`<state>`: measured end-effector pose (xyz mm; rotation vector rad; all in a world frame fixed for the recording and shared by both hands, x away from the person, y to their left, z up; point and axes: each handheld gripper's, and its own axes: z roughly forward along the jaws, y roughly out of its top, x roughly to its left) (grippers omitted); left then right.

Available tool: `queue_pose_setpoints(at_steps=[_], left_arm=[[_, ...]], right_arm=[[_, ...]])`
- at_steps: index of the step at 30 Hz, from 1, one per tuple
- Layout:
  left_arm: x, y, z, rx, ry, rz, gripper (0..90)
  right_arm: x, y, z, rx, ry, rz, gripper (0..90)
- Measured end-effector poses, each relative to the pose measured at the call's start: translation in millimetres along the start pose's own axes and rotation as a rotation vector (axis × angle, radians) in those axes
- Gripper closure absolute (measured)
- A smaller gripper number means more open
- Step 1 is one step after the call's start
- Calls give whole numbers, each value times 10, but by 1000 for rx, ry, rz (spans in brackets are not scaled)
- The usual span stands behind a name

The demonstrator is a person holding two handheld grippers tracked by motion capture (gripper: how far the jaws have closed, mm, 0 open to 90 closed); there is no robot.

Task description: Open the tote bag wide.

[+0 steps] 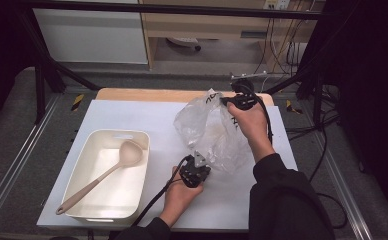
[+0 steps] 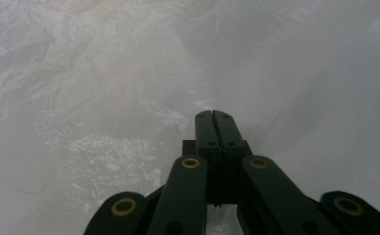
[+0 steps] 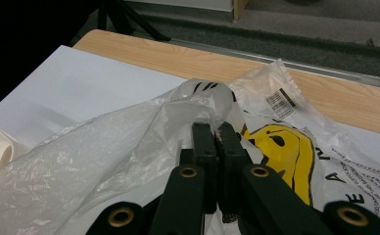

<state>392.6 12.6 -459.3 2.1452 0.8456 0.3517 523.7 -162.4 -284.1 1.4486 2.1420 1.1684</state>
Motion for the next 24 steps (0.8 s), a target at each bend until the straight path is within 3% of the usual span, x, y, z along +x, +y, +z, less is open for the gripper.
queue_pose_setpoints(at_steps=[8, 15, 17, 24], left_arm=[[-16, 1, -5, 2, 16, 23, 900], [-64, -8, -25, -23, 30, 17, 900], [-94, 1, -64, -32, 38, 37, 900], [-151, 68, -320, -90, 8, 22, 900]], right_arm=[[-1, -28, 40, 22, 2, -9, 900], [16, -94, 91, 50, 7, -16, 900], [25, -126, 111, 57, 12, -23, 900], [51, -231, 169, 84, 25, -32, 900]])
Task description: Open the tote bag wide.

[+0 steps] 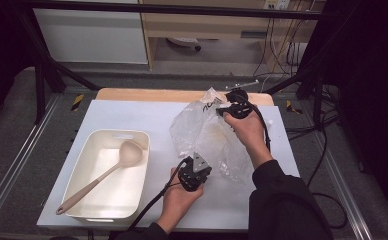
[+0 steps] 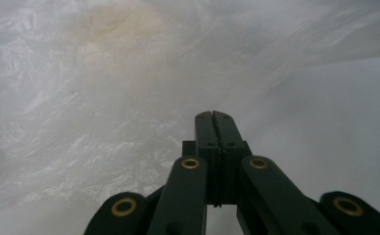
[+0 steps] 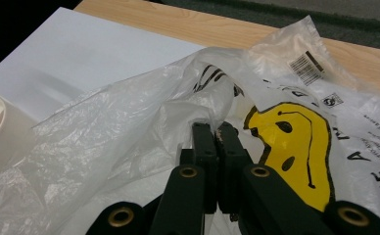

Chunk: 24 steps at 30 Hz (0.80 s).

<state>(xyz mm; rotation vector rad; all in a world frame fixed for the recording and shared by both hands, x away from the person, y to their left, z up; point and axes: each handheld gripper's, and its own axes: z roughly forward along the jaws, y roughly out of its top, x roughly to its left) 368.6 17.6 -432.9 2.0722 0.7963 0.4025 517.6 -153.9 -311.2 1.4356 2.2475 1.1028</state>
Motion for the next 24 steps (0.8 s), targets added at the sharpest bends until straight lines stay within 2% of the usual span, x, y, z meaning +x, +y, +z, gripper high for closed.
queue_pose_setpoints(at_steps=[15, 17, 24], left_arm=[[-18, 293, -799, -92, -126, -39, 900], [5, 330, -877, -95, -121, -27, 900], [209, 397, -1085, -113, -88, -35, 900]], right_arm=[[75, -135, 39, 17, 12, -3, 900], [72, -139, 54, 21, 10, 0, 900], [-25, -134, 64, 17, -6, 32, 900]])
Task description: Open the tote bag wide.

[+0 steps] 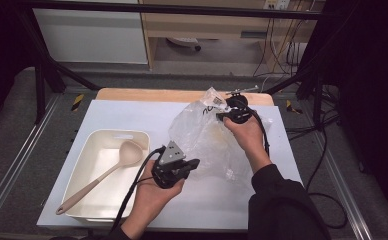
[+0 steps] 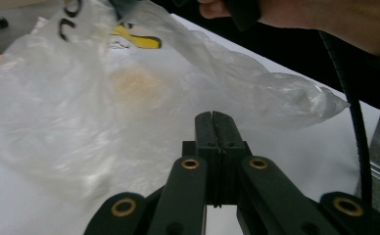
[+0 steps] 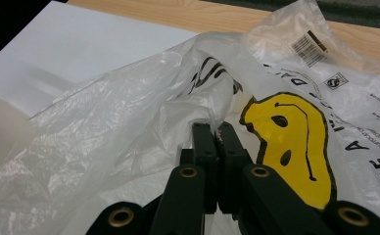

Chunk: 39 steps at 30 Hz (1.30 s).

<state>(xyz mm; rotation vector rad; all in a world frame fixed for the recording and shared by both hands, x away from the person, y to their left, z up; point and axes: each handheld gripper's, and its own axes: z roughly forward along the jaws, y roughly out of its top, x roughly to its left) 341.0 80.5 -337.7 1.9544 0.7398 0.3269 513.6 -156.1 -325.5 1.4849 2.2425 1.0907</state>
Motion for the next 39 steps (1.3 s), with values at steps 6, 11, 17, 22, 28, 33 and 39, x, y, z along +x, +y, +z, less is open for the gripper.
queue_pose_setpoints(at_steps=[6, 11, 17, 22, 28, 33, 39], left_arm=[[168, 34, -175, 0, 34, 1, 900], [297, 50, -316, 5, 55, -1, 900], [446, 29, -471, 21, 89, 9, 900], [569, -11, -561, 22, 144, -3, 773], [745, -82, -673, 19, 209, -50, 577], [871, -142, -758, 37, 243, -69, 409], [970, -200, -865, 61, 270, -79, 261]], right_arm=[[-88, 8, -5, -14, -6, 43, 900], [-83, -1, 15, -8, -6, 36, 900], [-60, -1, 26, -1, -1, 26, 900], [-52, -3, 37, 2, 1, 22, 900], [-43, -6, 34, 3, 5, 16, 900], [-31, -19, 38, 7, 6, 8, 900], [-26, -42, 44, 9, 8, 5, 900]])
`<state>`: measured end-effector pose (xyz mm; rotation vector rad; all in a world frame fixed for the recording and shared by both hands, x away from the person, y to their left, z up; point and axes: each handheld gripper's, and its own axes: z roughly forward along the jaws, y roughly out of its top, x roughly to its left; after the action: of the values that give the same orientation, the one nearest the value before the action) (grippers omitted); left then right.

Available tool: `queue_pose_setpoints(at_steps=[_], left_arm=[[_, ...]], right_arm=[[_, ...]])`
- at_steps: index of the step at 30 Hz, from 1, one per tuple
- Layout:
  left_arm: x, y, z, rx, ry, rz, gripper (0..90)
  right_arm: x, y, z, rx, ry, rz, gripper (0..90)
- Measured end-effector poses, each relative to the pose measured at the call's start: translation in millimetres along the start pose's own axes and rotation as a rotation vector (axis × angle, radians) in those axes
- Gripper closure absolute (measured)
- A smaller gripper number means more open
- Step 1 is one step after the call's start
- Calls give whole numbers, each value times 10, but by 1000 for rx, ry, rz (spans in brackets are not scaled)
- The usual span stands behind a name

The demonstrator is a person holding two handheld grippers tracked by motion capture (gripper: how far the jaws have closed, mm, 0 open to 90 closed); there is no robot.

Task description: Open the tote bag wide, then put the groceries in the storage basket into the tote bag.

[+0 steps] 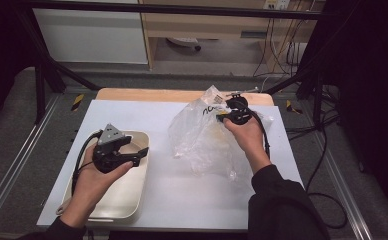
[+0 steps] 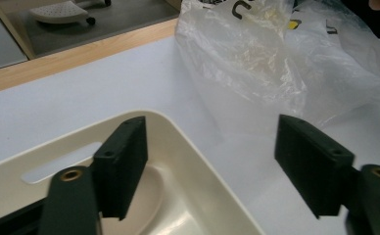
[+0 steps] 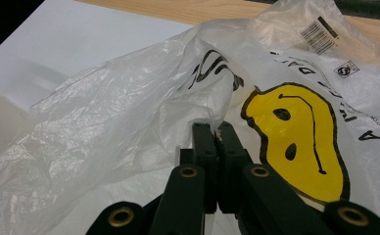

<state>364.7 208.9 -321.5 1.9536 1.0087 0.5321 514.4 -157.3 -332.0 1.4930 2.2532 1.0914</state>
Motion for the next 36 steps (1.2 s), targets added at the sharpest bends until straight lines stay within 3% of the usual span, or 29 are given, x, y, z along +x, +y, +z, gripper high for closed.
queue_pose_setpoints(at_steps=[4, 10, 18, 36], left_arm=[[92, -49, -59, 6, 22, 3, 166], [201, -101, -148, -1, 31, -16, 107], [337, -163, -262, -10, 71, -50, 107], [531, -289, -442, -13, 70, -123, 124]], right_arm=[[-7, -17, -14, 1, 1, -10, 900], [-29, -42, -25, 2, 0, -12, 900], [-34, -71, -14, 6, 4, -14, 900], [-38, -149, 36, 22, 11, -24, 900]])
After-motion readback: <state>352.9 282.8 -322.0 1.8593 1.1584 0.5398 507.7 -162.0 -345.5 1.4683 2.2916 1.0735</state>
